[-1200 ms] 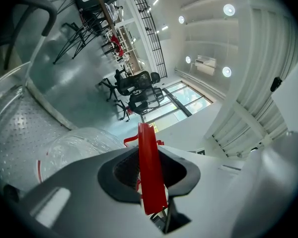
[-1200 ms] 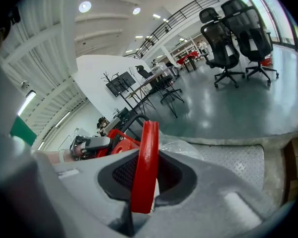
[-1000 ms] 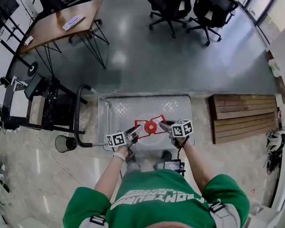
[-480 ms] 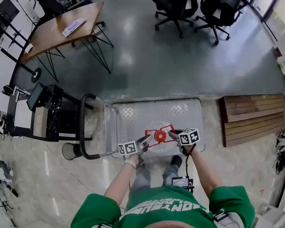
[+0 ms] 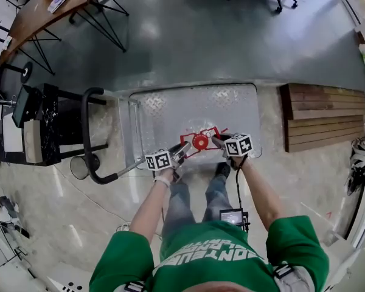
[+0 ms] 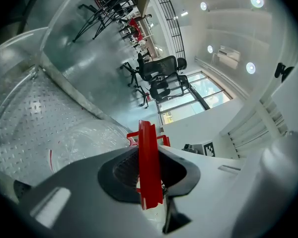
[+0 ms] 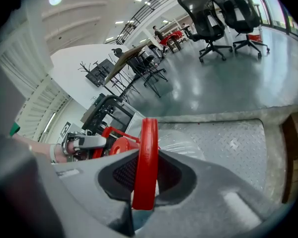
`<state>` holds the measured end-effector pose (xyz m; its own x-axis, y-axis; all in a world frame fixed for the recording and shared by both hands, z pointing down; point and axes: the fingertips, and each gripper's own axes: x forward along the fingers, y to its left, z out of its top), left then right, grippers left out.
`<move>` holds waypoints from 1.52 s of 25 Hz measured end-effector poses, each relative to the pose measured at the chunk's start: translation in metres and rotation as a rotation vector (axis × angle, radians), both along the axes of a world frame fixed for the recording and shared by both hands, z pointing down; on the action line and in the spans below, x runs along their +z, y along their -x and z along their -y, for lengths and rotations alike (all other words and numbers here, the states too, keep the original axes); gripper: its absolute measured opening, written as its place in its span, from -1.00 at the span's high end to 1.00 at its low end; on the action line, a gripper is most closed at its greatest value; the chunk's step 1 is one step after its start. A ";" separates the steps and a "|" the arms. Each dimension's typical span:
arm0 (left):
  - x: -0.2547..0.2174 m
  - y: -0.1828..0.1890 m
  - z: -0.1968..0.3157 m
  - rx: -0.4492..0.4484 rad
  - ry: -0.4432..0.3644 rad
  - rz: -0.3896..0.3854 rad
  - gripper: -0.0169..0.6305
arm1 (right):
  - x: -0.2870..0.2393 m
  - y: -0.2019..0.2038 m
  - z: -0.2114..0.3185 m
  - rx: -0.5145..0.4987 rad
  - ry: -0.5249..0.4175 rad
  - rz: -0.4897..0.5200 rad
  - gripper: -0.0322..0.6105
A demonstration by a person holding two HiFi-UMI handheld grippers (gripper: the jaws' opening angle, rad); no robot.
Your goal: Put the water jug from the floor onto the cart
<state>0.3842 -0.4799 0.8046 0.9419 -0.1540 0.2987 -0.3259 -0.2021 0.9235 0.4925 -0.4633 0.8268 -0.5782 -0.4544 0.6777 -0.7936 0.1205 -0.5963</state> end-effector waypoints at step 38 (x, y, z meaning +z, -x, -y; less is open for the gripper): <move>-0.073 0.078 0.017 -0.168 -0.449 0.272 0.71 | -0.091 -0.050 -0.018 0.080 -0.288 -0.293 0.92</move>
